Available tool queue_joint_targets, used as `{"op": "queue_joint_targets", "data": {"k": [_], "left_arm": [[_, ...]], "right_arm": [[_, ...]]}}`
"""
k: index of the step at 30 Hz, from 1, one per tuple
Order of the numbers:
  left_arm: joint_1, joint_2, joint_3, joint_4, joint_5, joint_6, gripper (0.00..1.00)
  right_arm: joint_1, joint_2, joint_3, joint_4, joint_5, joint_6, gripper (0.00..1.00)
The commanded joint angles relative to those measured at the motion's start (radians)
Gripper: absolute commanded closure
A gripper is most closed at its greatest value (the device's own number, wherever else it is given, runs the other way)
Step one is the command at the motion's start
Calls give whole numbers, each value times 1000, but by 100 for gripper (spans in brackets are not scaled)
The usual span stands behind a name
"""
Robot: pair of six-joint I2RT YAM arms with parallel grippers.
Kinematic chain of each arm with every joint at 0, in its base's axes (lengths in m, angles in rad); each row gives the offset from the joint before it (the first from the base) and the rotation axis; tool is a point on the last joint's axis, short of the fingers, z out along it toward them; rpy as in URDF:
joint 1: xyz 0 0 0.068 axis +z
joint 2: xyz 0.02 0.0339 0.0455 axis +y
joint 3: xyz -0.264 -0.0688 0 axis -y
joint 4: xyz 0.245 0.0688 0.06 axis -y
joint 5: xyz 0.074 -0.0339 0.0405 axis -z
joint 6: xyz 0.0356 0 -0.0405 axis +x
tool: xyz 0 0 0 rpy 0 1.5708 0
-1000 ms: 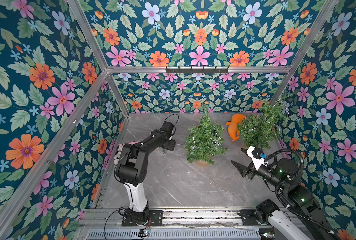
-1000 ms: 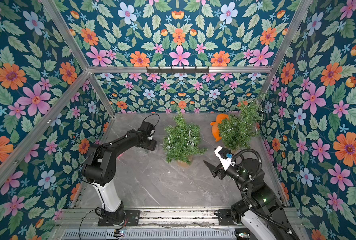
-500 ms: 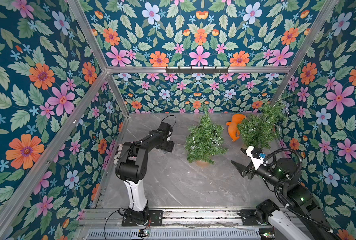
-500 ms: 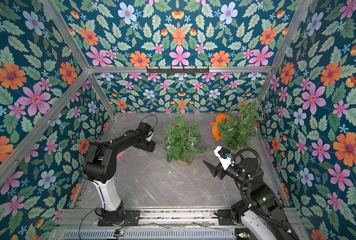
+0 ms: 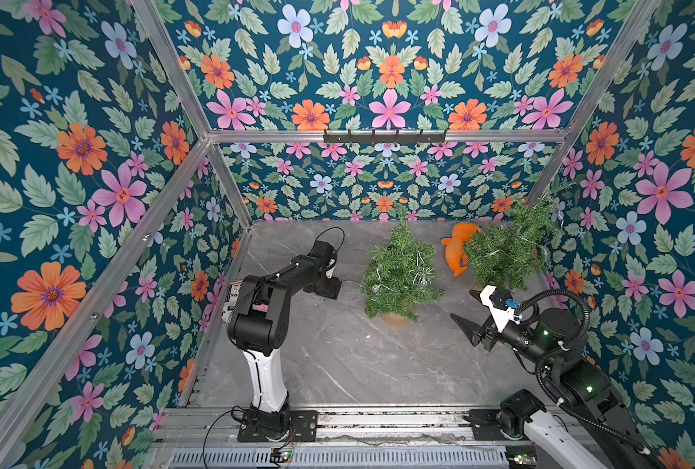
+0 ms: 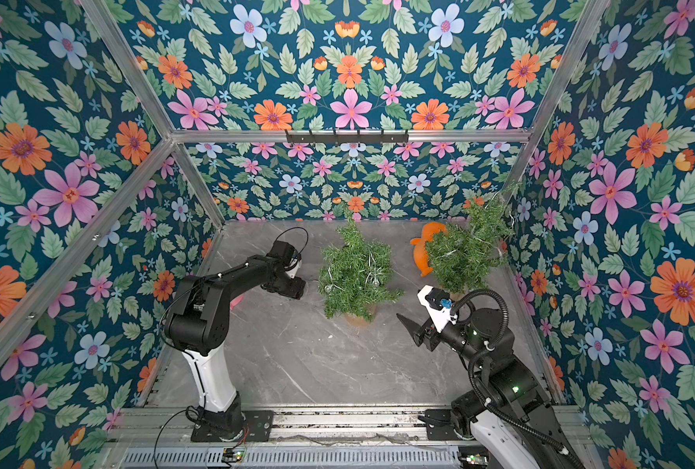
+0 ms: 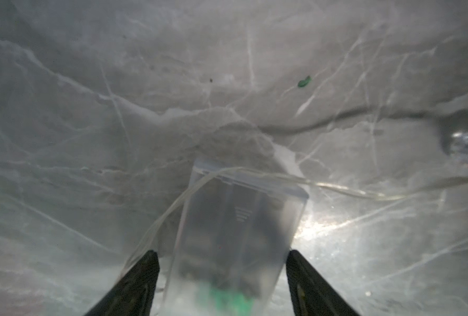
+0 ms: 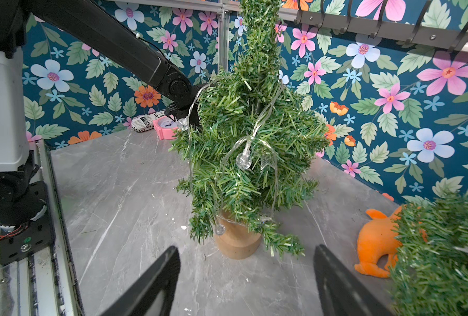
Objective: Wrap string light around the christmas tree
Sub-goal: Pick up the light string from the center of the board.
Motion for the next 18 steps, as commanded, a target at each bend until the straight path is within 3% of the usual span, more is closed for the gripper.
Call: {"op": "queue_joint_targets", "data": {"k": [1,5,11,18], "left_arm": [[-2,13,10,-9,19,17,24],[-10,44,21,-27,24,16,31],[-62,47,45,-98,51,14,53],[-146,-126,-41,-169,112,-9,56]], "right_arm": [[0,3,-2,17,-10,-3,23],[0,3,-3,16,-6,-4,23],[1,3,-2,27,2,-4,23],[1,0,17,26,-1,17,23]]}}
